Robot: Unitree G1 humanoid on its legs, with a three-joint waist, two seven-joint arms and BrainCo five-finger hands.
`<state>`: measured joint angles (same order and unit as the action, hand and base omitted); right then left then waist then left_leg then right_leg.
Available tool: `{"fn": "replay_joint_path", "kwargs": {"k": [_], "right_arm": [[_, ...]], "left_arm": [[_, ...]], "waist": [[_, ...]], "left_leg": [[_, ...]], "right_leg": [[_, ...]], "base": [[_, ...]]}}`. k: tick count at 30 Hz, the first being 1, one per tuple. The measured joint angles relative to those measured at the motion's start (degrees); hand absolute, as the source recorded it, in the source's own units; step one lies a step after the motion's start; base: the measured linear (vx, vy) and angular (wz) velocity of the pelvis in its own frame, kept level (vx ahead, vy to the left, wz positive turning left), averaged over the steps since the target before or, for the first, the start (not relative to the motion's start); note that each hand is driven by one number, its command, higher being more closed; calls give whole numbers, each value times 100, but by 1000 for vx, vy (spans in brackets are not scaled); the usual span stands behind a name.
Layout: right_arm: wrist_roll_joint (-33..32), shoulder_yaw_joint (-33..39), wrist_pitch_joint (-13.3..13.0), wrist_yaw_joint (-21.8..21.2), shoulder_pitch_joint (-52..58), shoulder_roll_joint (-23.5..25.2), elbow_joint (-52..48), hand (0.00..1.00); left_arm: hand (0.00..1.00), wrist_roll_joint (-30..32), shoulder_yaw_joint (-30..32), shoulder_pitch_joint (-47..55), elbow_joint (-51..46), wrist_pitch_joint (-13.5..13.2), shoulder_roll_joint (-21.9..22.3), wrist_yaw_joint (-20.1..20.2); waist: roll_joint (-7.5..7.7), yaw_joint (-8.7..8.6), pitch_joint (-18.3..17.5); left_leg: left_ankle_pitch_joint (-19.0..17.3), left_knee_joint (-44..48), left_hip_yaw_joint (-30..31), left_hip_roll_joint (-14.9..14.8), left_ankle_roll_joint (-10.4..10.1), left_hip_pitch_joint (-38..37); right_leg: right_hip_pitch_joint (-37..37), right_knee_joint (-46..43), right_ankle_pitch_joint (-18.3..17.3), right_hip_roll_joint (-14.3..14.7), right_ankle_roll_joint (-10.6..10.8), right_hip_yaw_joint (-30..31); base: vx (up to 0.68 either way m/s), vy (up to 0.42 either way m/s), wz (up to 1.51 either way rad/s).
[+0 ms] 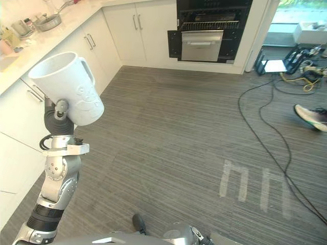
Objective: Walk over to the sink, pick up the cup, carry it to the dishwasher, place the cup inside the dishwasher, then close the dishwasher door
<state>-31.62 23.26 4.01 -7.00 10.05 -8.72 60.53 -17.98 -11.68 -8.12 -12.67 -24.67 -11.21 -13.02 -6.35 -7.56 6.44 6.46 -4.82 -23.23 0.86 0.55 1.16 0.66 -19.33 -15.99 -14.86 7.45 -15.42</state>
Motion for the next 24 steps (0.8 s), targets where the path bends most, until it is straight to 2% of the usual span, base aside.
{"fn": "replay_joint_path", "kwargs": {"k": [3,6,10,14,15,21,24], "right_arm": [[-77,-69,20,-16,-8,168,-5,0],[-242,-298,140,-79,-8,212,-4,0],[-294,-690,287,-305,-22,175,-110,0],[-298,-746,372,-386,-17,120,-110,0],[-185,-905,465,-417,-173,249,-58,0],[-178,-863,483,-432,-156,250,-56,0],[-154,-660,526,-532,-134,244,86,0]], "left_arm": [[100,-1,-31,-3,69,178,-15,73],[100,-1,-29,29,168,210,-77,0],[100,1,9,46,560,205,-176,-68],[100,10,13,47,779,75,-160,-86],[100,364,46,47,1164,-74,-115,-553],[100,356,59,47,1164,-57,-114,-542],[100,190,231,79,1162,167,-99,-437]], "waist": [[223,67,-35],[404,116,-67],[413,56,-42],[397,3,-48],[709,113,-143],[708,117,-143],[708,131,-147]], "left_leg": [[0,18,-204,-152,0,-25],[2,3,-458,-276,1,-33],[-31,-20,-708,-316,-30,-192],[-48,-21,-739,-387,-53,-200],[-162,-23,-976,-542,-204,-424],[-146,-14,-929,-525,-201,-414],[-104,24,-493,-503,-205,-414]], "right_leg": [[34,381,300,220,-64,261],[38,750,615,411,-137,561],[152,1089,778,478,-165,777],[152,1232,841,578,-256,892],[366,1620,1027,768,-344,987],[386,1652,1040,772,-321,960],[557,1869,1127,771,-231,840]], "base": [[-25,11,-42],[-64,40,-51],[-103,59,-38],[-101,34,-18],[-31,11,-9],[0,0,3],[25,-28,18]]}}
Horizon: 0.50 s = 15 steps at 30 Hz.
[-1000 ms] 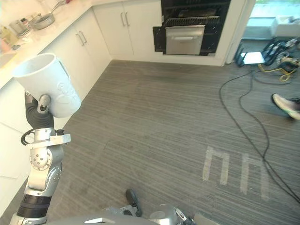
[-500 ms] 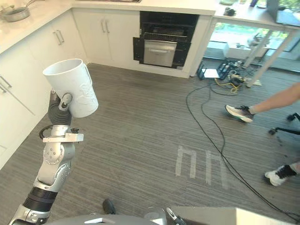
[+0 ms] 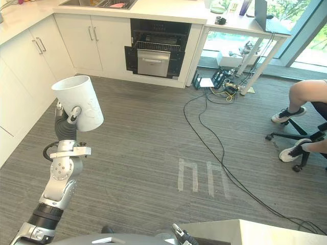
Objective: Walk over to the sink, pick up the cup, carry it to the dishwasher, place the cup inside the dishwasher, then close the dishwasher door
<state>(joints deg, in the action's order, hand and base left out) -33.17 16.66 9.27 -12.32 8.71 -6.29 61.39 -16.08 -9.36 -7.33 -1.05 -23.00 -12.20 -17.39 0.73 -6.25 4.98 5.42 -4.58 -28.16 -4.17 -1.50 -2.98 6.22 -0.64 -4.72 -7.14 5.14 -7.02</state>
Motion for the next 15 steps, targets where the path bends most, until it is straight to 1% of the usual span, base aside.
{"fn": "replay_joint_path", "kwargs": {"k": [1,2,3,5,6,7,8,9,10,11,12,13,14,15], "right_arm": [[-3,117,62,-42,-6,-23,59,0],[-16,261,136,-138,4,-46,81,0],[-19,350,196,-162,14,-55,89,0],[7,891,423,-239,21,-84,261,0],[65,1020,478,-254,24,-88,279,0],[256,1254,542,-262,26,-82,321,0],[350,1338,549,-263,24,-89,361,0],[466,1465,521,-257,58,-117,444,0],[512,1562,427,-245,155,-102,465,0],[526,1564,375,-227,172,-78,468,0],[533,1558,235,-183,276,20,464,0],[454,1562,78,-119,417,42,413,0],[423,1563,-9,-77,477,55,371,0],[414,1522,-105,10,510,141,252,0]], "left_arm": [[100,-151,150,59,-2,123,6,41],[100,-323,341,139,-2,290,62,45],[100,-417,428,186,-2,367,99,53],[100,-762,592,418,-25,684,221,97],[100,-836,624,487,-46,759,237,133],[100,-934,715,625,-108,909,300,172],[100,-1001,751,717,-174,976,338,169],[100,-1072,764,912,-344,1050,411,172],[100,-1075,736,980,-484,1077,469,193],[100,-1075,708,969,-548,1083,477,225],[100,-1077,684,925,-707,1148,510,322],[100,-1074,641,883,-887,1170,549,430],[100,-1059,620,826,-921,1172,549,504],[100,-1040,556,690,-857,1188,562,575]], "waist": [[-25,46,7],[-44,53,19],[-57,52,28],[-110,25,72],[-109,14,100],[-133,25,175],[-162,70,215],[-224,165,254],[-215,185,278],[-233,152,273],[-259,46,259],[-349,-29,244],[-326,-28,280],[-294,-22,345]], "left_leg": [[-2,0,345,-44,-5,1],[-5,1,577,-59,-9,11],[-11,2,646,-60,-17,8],[-71,89,707,-38,-96,23],[-153,243,740,-41,-97,69],[-409,558,761,-61,-149,109],[-597,717,737,-59,-189,109],[-926,1003,805,6,-208,130],[-1113,1297,900,90,-132,241],[-1186,1430,932,135,-98,320],[-1320,1822,996,227,38,451],[-1658,2200,1118,299,208,612],[-1756,2226,1151,325,252,615],[-1902,2324,1172,375,321,563]], "right_leg": [[3,73,57,24,-3,20],[17,130,121,32,10,37],[43,159,149,33,10,38],[80,175,181,-2,18,48],[87,144,171,-29,30,58],[44,0,61,-82,96,175],[-30,-179,-72,-131,96,241],[-211,-607,-316,-219,157,408],[-375,-999,-529,-342,175,446],[-425,-1166,-625,-407,157,441],[-527,-1394,-807,-577,16,366],[-568,-1558,-917,-672,-22,240],[-599,-1907,-991,-748,-145,159],[-1145,-3355,-876,-918,-414,54]], "base": [[35,-62,-9],[33,-51,-13],[21,-36,-3],[-12,19,4],[-24,47,-7],[-29,52,-25],[-44,77,-63],[-39,101,-68],[-22,109,-49],[26,127,8],[101,151,35],[134,163,31],[129,144,16],[95,141,8]]}}
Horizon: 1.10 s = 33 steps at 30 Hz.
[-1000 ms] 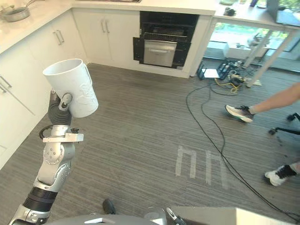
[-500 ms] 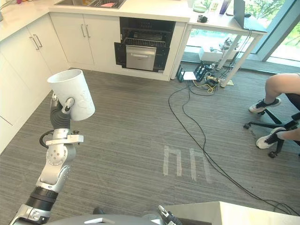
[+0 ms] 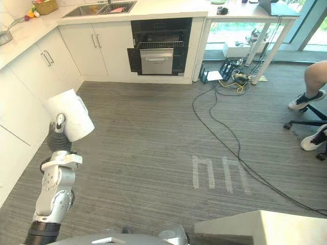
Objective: Walk over to the sink, pick up the cup, carry it to the dishwasher, place the cup inside the dishwasher, then close the dishwasher door
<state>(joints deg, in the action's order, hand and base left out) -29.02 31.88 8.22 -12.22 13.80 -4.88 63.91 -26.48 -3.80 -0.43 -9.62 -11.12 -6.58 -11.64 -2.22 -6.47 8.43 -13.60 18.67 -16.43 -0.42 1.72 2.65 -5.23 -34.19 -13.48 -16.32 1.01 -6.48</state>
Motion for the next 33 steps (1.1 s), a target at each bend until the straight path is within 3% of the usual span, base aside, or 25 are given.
{"fn": "replay_joint_path", "kwargs": {"k": [2,3,4,6,7,9,10,11,12,13,14,17,18,19,20,22,24,25,26,27,28,29,31,32,33], "right_arm": [[-4,-50,-239,29,6,99,-44,0],[-1,-144,-394,22,6,145,-57,0],[0,-258,-568,20,-4,218,-94,0],[-97,-413,-774,23,-30,331,-428,0],[-144,-476,-810,21,-15,348,-541,0],[-348,-483,-806,119,17,394,-930,0],[-353,-485,-803,144,14,393,-954,0],[-386,-535,-797,279,109,381,-1151,0],[-385,-573,-793,294,136,346,-1186,0],[-380,-668,-769,293,140,239,-1277,0],[-386,-724,-746,287,118,213,-1405,0],[-436,-725,-690,293,186,343,-1514,0],[-442,-723,-706,284,309,419,-1621,0],[-441,-737,-766,280,375,424,-1667,0],[-439,-751,-833,281,431,419,-1712,0],[-443,-868,-1129,291,504,321,-1812,0],[-565,-882,-1337,279,329,240,-1839,0],[-680,-963,-1397,276,208,201,-2036,0],[-712,-1008,-1457,271,147,191,-2181,0],[-745,-1188,-1565,271,-52,131,-2366,0],[-787,-1350,-1621,284,-203,55,-2361,0],[-792,-1390,-1672,294,-428,-53,-2328,0],[-934,-1381,-1665,392,-711,-235,-2184,0],[-965,-1374,-1633,434,-733,-255,-2073,0],[-1011,-1375,-1504,486,-750,-221,-1877,0]], "left_arm": [[100,108,-167,-49,155,73,-12,0],[100,140,-199,-42,169,101,-5,-14],[100,153,-228,-38,199,97,8,-39],[100,196,-437,-60,222,-71,7,-32],[100,198,-533,-67,234,-133,4,-23],[100,323,-884,-247,370,-246,16,45],[100,327,-915,-269,375,-246,23,58],[100,409,-1031,-424,380,-258,79,78],[100,416,-1045,-458,384,-255,130,79],[100,404,-1051,-522,366,-255,288,94],[100,399,-1142,-661,363,-254,340,166],[100,395,-1333,-699,362,-255,393,239],[100,413,-1466,-671,347,-261,514,254],[100,425,-1482,-663,334,-257,615,255],[100,424,-1478,-657,319,-250,708,255],[100,414,-1380,-540,47,-217,829,265],[100,404,-1251,-523,-181,-186,830,405],[100,401,-1131,-496,-348,-189,816,460],[100,403,-1084,-492,-393,-195,793,473],[100,402,-1021,-455,-444,-205,711,485],[100,405,-1019,-413,-437,-219,616,484],[100,405,-1023,-382,-430,-219,559,479],[100,394,-1007,-375,-286,-248,492,451],[100,336,-967,-376,-108,-266,429,463],[100,221,-903,-365,98,-266,352,480]], "waist": [[40,-39,62],[37,-63,173],[90,-49,226],[82,-121,225],[97,-155,225],[163,-192,282],[181,-190,289],[316,-199,303],[260,-249,292],[-19,-273,245],[-146,-289,200],[-144,-287,200],[-154,-245,196],[-159,-202,192],[-160,-171,191],[-305,-67,97],[-273,87,79],[-214,255,61],[-163,316,48],[6,321,20],[98,321,-10],[66,332,-20],[-77,389,-4],[-83,431,-15],[44,470,-59]], "left_leg": [[-112,-18,52,6,39,-239],[-167,-64,76,-20,54,-444],[-191,-225,88,-34,62,-686],[-166,-518,272,-57,105,-903],[-161,-607,336,-53,114,-928],[-219,-890,548,28,35,-1138],[-235,-908,557,47,19,-1180],[-502,-852,758,137,-114,-1422],[-613,-834,893,138,-137,-1508],[-763,-845,1040,2,-175,-1621],[-739,-558,1204,-44,-177,-1626],[-641,679,1268,-223,-391,-1436],[-116,2364,1311,-442,-1169,-942],[326,3460,1303,-593,-1380,-515],[476,4104,1237,-717,-1304,-267],[343,5417,874,-1105,-757,591],[-26,5028,539,-1163,-471,1081],[-253,4274,225,-1174,-353,1288],[-316,3774,84,-1142,-327,1373],[-235,2481,-64,-935,-283,1508],[108,1218,-24,-739,-341,1596],[538,145,152,-679,-464,1741],[1105,-782,479,-816,-717,1980],[1771,-632,541,-778,-597,1889],[2099,-339,632,-628,-287,1794]], "right_leg": [[-715,-1530,911,-168,-628,-25],[-930,-2023,870,-130,-545,52],[-1180,-2315,543,82,-420,94],[-1433,-1478,218,694,-111,4],[-1489,-1016,191,843,-24,-60],[-1569,1098,702,1349,219,-33],[-1575,1269,788,1381,210,-26],[-1563,1703,1538,1512,12,140],[-1533,1559,1832,1519,-120,176],[-1669,1016,1460,1585,-220,53],[-1735,470,909,1510,-260,-130],[-1321,156,314,1459,-361,-376],[-861,140,-12,1495,-404,-483],[-601,170,-200,1539,-432,-537],[-440,205,-339,1593,-515,-545],[237,516,-589,1734,-549,-538],[725,959,-539,1709,-441,-365],[968,1270,-496,1619,-376,-134],[1087,1420,-477,1550,-347,-28],[1288,1651,-447,1326,-295,122],[1373,1781,-409,1168,-229,217],[1441,1863,-363,1129,-148,332],[1799,1954,-457,1174,129,583],[2043,1893,-512,1110,224,700],[2112,1651,-386,880,421,803]], "base": [[166,150,8],[222,107,-1],[228,52,0],[304,-9,20],[331,-57,49],[472,-118,57],[537,-170,63],[394,-147,61],[521,-197,78],[659,-241,77],[652,-246,68],[457,-209,48],[655,-268,42],[549,-210,28],[521,-146,3],[546,-94,-13],[482,-21,-42],[512,15,-73],[541,56,-77],[550,83,-53],[540,104,-52],[541,164,-45],[640,290,-52],[753,387,-58],[637,342,-35]]}}
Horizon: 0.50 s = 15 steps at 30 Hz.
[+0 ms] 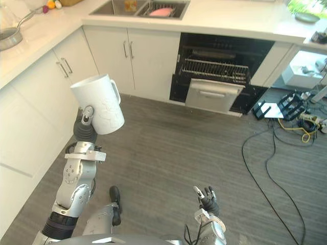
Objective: Walk over to the sink, pick up the cup, carry it to the dishwasher, place the cup inside the dishwasher, then close the dishwasher door
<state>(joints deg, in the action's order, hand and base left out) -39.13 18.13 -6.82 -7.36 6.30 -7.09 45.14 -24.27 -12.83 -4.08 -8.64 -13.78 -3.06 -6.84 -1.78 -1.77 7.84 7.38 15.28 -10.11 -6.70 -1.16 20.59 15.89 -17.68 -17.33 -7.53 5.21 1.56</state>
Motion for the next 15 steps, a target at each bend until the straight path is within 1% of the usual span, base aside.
{"fn": "replay_joint_path", "kwargs": {"k": [1,2,3,4,5,6,7,8,9,10,11,12,13,14,15], "right_arm": [[-20,8,116,11,-13,53,140,0],[-102,50,251,36,30,97,295,0],[-95,98,340,47,45,123,370,0],[-93,230,467,41,118,217,432,0],[-94,279,482,38,158,256,468,0],[-89,259,497,34,213,287,525,0],[-33,199,536,26,313,324,527,0],[42,157,543,23,353,340,531,0],[130,103,540,17,424,399,539,0],[120,105,528,9,477,489,538,0],[119,107,528,6,505,519,538,0],[104,132,529,5,554,553,538,0],[106,156,534,4,605,555,532,0],[114,190,534,7,664,564,535,0],[125,281,535,16,767,595,544,0]], "left_arm": [[100,-92,109,-3,40,0,-57,35],[100,-236,227,-34,37,-2,-53,103],[100,-284,286,-42,37,-3,-63,105],[100,-337,416,-42,34,-7,-93,110],[100,-373,452,-47,25,-17,-107,118],[100,-372,518,-50,5,-53,-112,137],[100,-357,514,-41,5,-56,-91,138],[100,-355,503,-35,6,-58,-84,137],[100,-319,472,-37,22,-66,-91,133],[100,-239,440,-36,59,-99,-97,91],[100,-239,406,-37,81,-118,-102,74],[100,-228,349,-38,135,-128,-106,54],[100,-126,242,-50,214,-132,-105,1],[100,-81,182,-69,277,-133,-112,-15],[100,-10,122,-94,351,-134,-140,-28]], "waist": [[142,-40,-11],[255,-74,-24],[318,-68,-15],[433,-79,-6],[451,-103,-8],[435,-193,-4],[366,-246,15],[316,-273,24],[245,-337,30],[227,-393,48],[219,-443,66],[198,-562,112],[172,-643,137],[100,-663,172],[140,-678,211]], "left_leg": [[-297,294,18,171,123,28],[-604,574,-71,308,272,6],[-754,615,-163,378,307,-110],[-991,589,-356,568,425,-490],[-1104,511,-429,637,467,-692],[-1268,354,-503,750,502,-1102],[-1325,44,-579,802,513,-1563],[-1344,-134,-592,805,510,-1791],[-1374,-451,-629,789,495,-2163],[-1445,-676,-712,765,467,-2449],[-1502,-739,-721,762,451,-2559],[-1635,-811,-730,733,450,-2777],[-1772,-837,-749,666,387,-2957],[-1853,-835,-768,626,338,-3035],[-2003,-856,-831,576,249,-3215]], "right_leg": [[-86,-338,204,-174,-15,18],[-325,-886,608,-389,26,1],[-446,-1235,876,-487,85,-15],[-722,-2010,1681,-773,268,-83],[-893,-2472,2017,-937,311,-85],[-1396,-3708,1878,-1162,186,-200],[-1832,-4508,1560,-1231,-63,-395],[-2026,-4697,1399,-1201,-208,-530],[-2398,-4745,1072,-1007,-309,-746],[-2768,-4474,736,-727,-291,-861],[-2936,-4252,590,-587,-308,-939],[-3168,-3583,386,-336,-369,-1164],[-3336,-2593,367,-87,-374,-1374],[-3410,-2043,468,20,-383,-1475],[-3466,-884,925,195,-296,-1592]], "base": [[635,342,-12],[518,267,2],[664,302,-16],[530,215,-29],[616,245,-33],[540,225,-30],[591,249,-32],[537,200,-35],[480,126,-40],[364,50,-37],[320,-33,-26],[318,-84,-10],[323,-98,-7],[365,-111,-15],[394,-126,-18]]}}
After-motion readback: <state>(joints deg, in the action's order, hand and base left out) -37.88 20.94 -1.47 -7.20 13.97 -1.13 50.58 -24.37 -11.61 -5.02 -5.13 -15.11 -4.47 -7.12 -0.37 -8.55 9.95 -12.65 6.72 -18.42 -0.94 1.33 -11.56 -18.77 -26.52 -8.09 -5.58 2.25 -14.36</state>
